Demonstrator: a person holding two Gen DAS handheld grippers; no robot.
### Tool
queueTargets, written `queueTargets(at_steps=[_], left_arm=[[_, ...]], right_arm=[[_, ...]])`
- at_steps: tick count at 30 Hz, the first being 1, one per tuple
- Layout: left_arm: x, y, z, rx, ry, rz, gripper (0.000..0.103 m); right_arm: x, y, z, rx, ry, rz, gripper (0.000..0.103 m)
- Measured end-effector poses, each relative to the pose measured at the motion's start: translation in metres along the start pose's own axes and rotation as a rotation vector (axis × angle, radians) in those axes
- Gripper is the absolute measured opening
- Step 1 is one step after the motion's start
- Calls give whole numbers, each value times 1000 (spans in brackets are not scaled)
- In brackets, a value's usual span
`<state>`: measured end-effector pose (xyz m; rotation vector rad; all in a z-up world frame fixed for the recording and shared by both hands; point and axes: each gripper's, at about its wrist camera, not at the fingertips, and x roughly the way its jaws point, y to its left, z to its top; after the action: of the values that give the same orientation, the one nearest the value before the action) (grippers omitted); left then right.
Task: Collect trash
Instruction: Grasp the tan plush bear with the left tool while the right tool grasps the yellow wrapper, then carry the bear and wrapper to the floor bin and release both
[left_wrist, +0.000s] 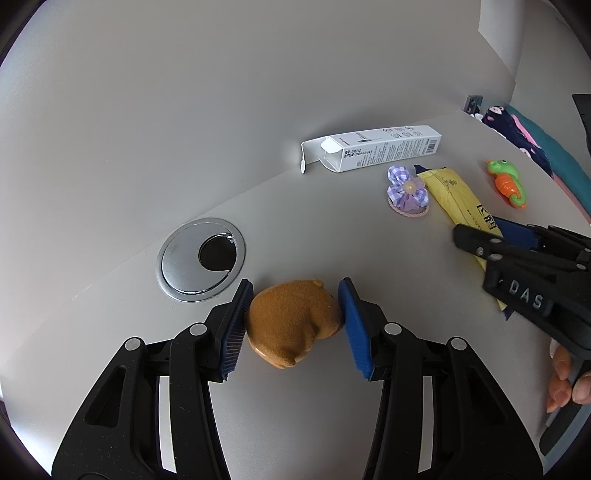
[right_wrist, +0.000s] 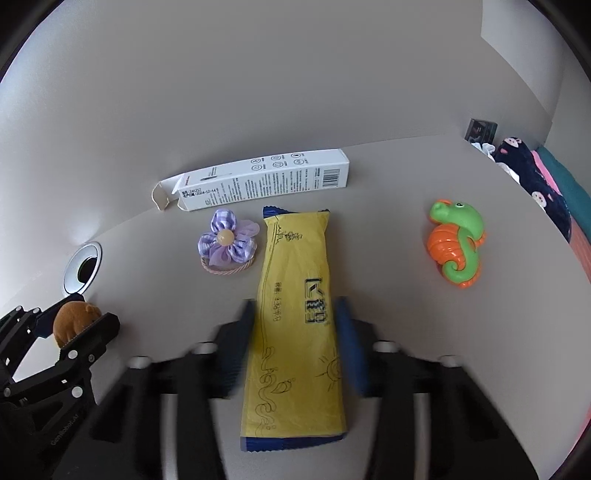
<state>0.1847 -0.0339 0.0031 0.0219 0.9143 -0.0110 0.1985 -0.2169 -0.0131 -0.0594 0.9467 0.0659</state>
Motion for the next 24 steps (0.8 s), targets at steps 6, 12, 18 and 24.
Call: queueTargets(at_steps=[6,12,18,24], left_arm=[[-2,-5,-2,14,5,-12,47],[-5,-20,-4,52,15,-40,47],[-16,-46,-11,109,6,-55,47],[-40,-73,-26,125,-22,-98,47]], right_arm=[[-9,-11,-6,46,-11,62,19],[-30,-20,-17,48,-45,62,19],[-61,-36,-31,80,-71,74,19],[-95,-61,-49,114,-102,80,19]])
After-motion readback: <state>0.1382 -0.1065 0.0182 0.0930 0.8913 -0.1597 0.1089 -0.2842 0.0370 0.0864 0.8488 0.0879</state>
